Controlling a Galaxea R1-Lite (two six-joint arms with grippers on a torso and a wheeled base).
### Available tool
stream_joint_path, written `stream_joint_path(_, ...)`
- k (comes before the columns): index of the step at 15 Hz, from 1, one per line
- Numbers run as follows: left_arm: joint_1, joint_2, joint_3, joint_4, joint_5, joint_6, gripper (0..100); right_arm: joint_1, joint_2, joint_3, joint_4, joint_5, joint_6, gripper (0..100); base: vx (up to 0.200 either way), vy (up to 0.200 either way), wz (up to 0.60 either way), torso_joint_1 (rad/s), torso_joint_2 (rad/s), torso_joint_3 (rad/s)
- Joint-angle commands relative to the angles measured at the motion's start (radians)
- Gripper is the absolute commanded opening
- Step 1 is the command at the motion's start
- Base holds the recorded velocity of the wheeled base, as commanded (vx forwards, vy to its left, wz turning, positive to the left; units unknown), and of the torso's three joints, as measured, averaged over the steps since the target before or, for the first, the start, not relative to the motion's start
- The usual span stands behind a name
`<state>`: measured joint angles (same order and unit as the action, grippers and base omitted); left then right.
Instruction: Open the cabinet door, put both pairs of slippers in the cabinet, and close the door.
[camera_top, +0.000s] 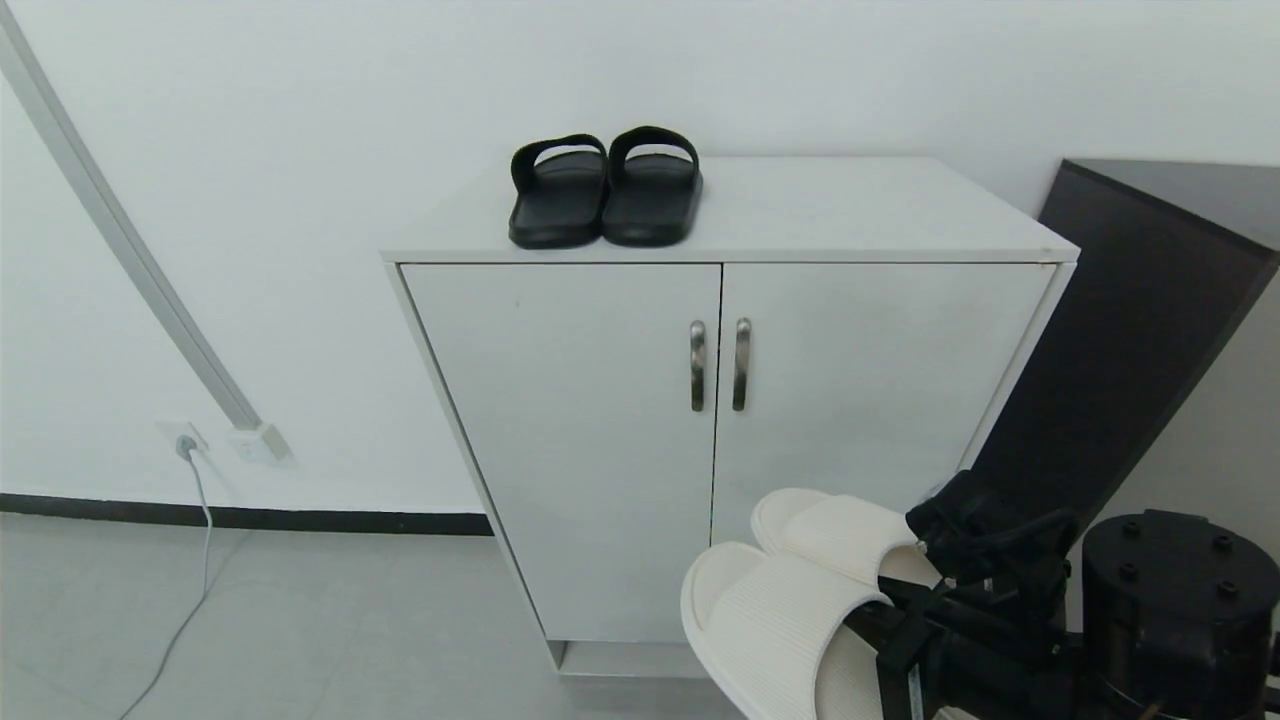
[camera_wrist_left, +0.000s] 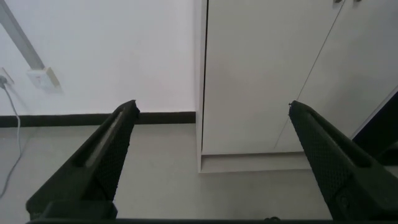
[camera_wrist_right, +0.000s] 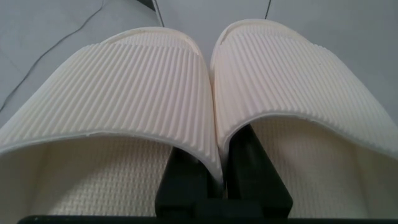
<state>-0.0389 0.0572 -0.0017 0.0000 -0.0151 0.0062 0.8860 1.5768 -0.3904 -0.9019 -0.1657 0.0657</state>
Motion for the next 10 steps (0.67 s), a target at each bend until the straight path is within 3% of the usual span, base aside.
stream_joint_path(1,0.001,0.006,-0.004,-0.005,0.001,0.0,100,0.002,0.0,-0.001,0.0,0.0,0.0,0,0.0,0.0,0.0,-0.134,0.46,0.33)
stream_joint_path(2,0.001,0.01,-0.008,-0.006,0.001,0.006,100,0.002,0.0,0.001,0.0,0.0,0.0,0,0.0,0.0,0.0,-0.124,0.48,0.33)
stream_joint_path(3,0.001,0.035,-0.055,-0.014,-0.006,-0.011,100,0.002,0.0,0.001,0.0,0.0,0.0,0,0.0,0.0,0.0,-0.119,0.45,0.33)
stream_joint_path(4,-0.002,0.11,-0.169,-0.015,-0.008,-0.095,100,0.002,0.0,0.001,0.0,0.0,0.0,0,0.0,0.0,0.0,-0.11,0.47,0.349)
stream_joint_path(5,-0.007,0.177,-0.233,-0.017,-0.02,-0.14,100,0.002,0.005,0.001,0.0,0.0,-0.001,0,0.0,0.0,0.0,-0.09,0.44,0.354)
stream_joint_path(7,-0.01,0.371,-0.305,-0.063,-0.082,-0.133,100,0.004,0.014,0.002,0.0,0.0,0.0,0,0.0,0.0,0.0,-0.076,0.45,0.378)
stream_joint_path(8,-0.01,0.371,-0.305,-0.063,-0.082,-0.133,100,0.004,0.014,0.002,0.0,0.0,0.0,0,0.0,0.0,0.0,-0.046,0.45,0.383)
stream_joint_path(9,-0.016,0.559,-0.297,-0.235,-0.157,-0.133,100,0.004,0.012,0.002,0.0,0.0,0.0,0,0.0,0.0,0.0,-0.041,0.44,0.393)
stream_joint_path(10,-0.018,0.648,-0.297,-0.314,-0.167,-0.135,100,0.004,0.012,0.002,0.0,-0.001,0.0,0,0.0,0.0,0.0,-0.036,0.45,0.417)
